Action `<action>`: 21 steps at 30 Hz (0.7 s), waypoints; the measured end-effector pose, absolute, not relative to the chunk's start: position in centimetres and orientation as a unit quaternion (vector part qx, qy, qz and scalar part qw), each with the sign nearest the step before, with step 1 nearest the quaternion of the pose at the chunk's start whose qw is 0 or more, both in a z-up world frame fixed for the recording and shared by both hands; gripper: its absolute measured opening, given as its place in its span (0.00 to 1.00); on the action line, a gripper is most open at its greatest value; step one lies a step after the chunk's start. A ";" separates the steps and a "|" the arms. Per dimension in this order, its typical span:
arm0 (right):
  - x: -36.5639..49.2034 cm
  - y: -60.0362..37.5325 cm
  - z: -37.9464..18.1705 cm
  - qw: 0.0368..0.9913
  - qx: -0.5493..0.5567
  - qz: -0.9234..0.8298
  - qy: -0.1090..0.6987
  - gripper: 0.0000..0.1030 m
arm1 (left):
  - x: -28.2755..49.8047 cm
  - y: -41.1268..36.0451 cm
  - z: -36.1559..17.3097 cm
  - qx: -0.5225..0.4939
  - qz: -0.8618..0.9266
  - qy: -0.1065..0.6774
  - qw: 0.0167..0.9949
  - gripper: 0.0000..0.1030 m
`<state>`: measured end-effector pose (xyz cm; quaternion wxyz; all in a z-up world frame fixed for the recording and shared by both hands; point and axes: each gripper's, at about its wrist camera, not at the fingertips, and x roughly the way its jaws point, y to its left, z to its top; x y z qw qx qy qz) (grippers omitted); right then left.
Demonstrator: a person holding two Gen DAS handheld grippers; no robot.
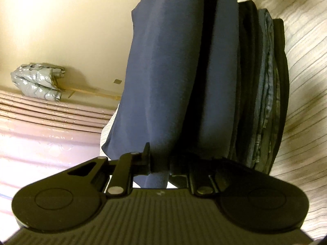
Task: Fold clothes
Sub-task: 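Lower the folded top onto the stack with both grippers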
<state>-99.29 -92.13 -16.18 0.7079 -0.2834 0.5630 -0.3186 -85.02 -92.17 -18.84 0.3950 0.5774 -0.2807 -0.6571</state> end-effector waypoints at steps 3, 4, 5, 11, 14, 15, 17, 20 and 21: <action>-99.8 -92.2 -16.4 0.704 -0.276 -0.325 0.568 0.39 | -85.0 -92.6 -18.9 0.580 -0.656 -0.280 0.394 0.16; -100.0 -92.5 -16.5 0.704 -0.271 -0.327 0.569 0.39 | -84.9 -92.7 -18.9 0.581 -0.657 -0.278 0.393 0.15; -100.2 -92.7 -16.5 0.707 -0.261 -0.330 0.568 0.39 | -84.8 -92.9 -19.0 0.581 -0.658 -0.275 0.393 0.13; -100.9 -94.1 -15.1 0.728 -0.219 -0.344 0.551 0.22 | -84.9 -94.0 -17.8 0.571 -0.664 -0.261 0.405 0.08; -101.2 -94.0 -13.8 0.734 -0.213 -0.361 0.534 0.22 | -84.8 -93.7 -17.4 0.565 -0.669 -0.262 0.406 0.08; -101.2 -93.8 -13.7 0.735 -0.210 -0.362 0.534 0.22 | -84.8 -93.6 -17.7 0.569 -0.669 -0.261 0.400 0.08; -101.0 -93.3 -14.7 0.732 -0.207 -0.353 0.544 0.22 | -84.8 -93.5 -18.8 0.580 -0.666 -0.265 0.387 0.08; -101.1 -93.1 -15.4 0.731 -0.203 -0.354 0.547 0.22 | -84.9 -93.6 -18.2 0.575 -0.666 -0.269 0.393 0.08; -101.2 -93.0 -15.0 0.732 -0.201 -0.360 0.542 0.22 | -84.9 -93.6 -17.4 0.566 -0.668 -0.270 0.401 0.08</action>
